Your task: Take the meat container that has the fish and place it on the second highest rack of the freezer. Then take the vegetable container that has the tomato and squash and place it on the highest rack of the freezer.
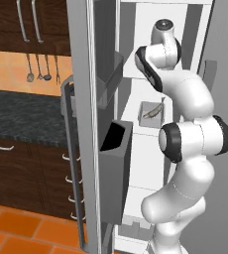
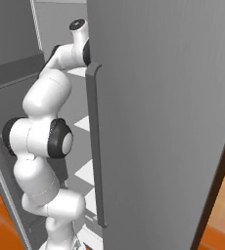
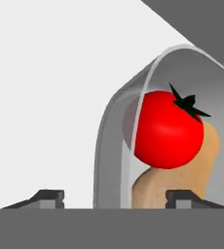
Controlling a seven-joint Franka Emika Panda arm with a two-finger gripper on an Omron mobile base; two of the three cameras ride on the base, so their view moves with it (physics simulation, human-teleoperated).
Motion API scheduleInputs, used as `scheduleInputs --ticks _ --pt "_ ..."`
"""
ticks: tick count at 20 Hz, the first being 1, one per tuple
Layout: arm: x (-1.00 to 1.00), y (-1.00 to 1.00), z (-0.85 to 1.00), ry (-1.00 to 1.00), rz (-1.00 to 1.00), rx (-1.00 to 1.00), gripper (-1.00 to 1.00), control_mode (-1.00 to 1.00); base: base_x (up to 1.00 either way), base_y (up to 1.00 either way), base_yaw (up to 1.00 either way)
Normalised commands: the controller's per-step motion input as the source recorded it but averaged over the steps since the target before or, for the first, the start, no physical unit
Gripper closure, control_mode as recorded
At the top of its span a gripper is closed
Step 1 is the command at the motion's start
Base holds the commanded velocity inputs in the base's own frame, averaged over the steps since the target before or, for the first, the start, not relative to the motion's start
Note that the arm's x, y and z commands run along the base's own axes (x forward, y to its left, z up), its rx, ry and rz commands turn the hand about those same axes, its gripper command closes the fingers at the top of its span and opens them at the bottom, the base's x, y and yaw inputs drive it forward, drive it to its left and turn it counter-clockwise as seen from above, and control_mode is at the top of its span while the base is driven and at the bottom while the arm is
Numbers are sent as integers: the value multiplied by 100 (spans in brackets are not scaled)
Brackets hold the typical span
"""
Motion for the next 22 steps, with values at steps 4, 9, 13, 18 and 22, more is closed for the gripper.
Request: scheduleInputs --ticks 4,9,13,18,22 --pt "-80 1 17 -49 0 0 -100 -100 0 0 0" --pt "-89 33 1 -36 0 -1 -100 -100 0 0 0" --pt "-62 32 48 -36 0 0 -100 -100 0 0 0" --pt "-93 2 42 -15 12 0 -100 -100 0 0 0" --pt "-94 22 22 0 21 0 -100 -100 0 0 0"
